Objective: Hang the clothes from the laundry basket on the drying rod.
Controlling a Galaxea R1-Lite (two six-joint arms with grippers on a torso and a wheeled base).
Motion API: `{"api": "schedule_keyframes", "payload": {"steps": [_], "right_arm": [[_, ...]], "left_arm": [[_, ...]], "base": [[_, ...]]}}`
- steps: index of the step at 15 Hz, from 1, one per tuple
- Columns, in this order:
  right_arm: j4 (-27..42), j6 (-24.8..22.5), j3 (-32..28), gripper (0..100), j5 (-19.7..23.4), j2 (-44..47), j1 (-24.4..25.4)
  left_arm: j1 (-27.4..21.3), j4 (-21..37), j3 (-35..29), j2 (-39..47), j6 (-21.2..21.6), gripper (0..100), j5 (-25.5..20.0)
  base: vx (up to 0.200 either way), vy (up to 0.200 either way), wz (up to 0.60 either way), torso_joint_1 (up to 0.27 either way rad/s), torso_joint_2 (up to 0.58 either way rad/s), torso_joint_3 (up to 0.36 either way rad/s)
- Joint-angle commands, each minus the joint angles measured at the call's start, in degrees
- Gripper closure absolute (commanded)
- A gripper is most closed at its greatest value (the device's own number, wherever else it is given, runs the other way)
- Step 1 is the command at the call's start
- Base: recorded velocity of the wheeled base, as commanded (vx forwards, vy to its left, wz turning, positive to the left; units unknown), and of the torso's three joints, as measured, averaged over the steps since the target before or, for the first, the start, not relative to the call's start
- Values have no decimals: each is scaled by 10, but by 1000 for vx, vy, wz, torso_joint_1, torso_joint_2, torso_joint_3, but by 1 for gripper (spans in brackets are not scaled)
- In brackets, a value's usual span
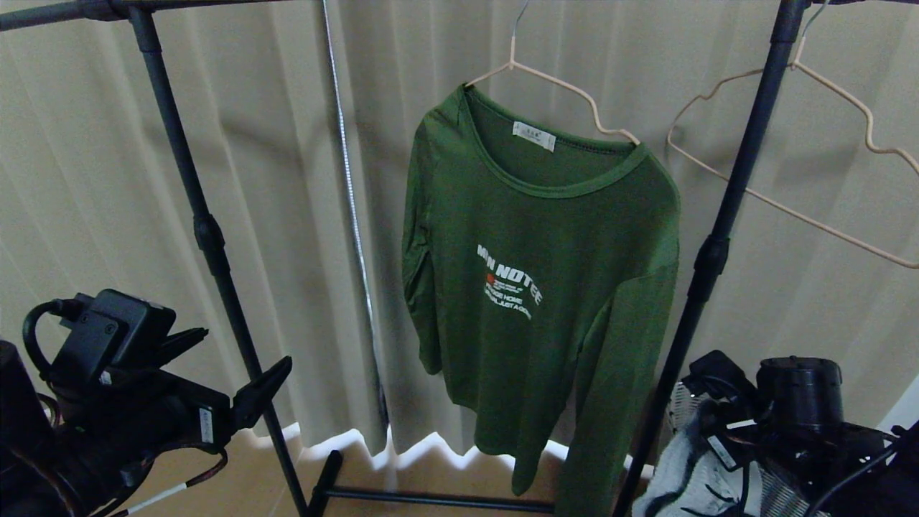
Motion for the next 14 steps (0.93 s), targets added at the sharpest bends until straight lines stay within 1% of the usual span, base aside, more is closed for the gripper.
{"api": "schedule_keyframes", "payload": {"steps": [1, 2, 5, 8, 10, 12, 14], "right_arm": [[-8, -1, 17, 100, 13, -90, 1], [-8, 0, 13, 100, 26, -124, 1], [-5, 4, -17, 100, 37, -199, 2], [53, 4, -68, 100, 38, -248, 2], [75, 4, -91, 100, 39, -264, 2], [76, 4, -96, 100, 39, -266, 2], [76, 4, -92, 100, 39, -265, 2]], "left_arm": [[0, -1, 1, 0, 0, 0, 0], [0, -1, 2, 1, 0, 0, 0], [2, -1, 3, 1, 0, 0, 0], [2, -1, 3, 1, 0, 0, 0], [2, -1, 4, -2, 0, 0, 0], [2, -3, 3, -4, 0, 0, 1], [2, -23, 5, -3, 0, 0, 1]], "base": [[0, 0, 0, 0, 0, 0], [0, 0, 0, 0, 0, 0], [0, 0, 0, 0, 0, 0], [0, 0, 0, 0, 0, 0], [0, 0, 0, 0, 0, 0], [-200, 0, 0, -2, 0, 0], [-200, 0, 0, 2, 0, -2]]}}
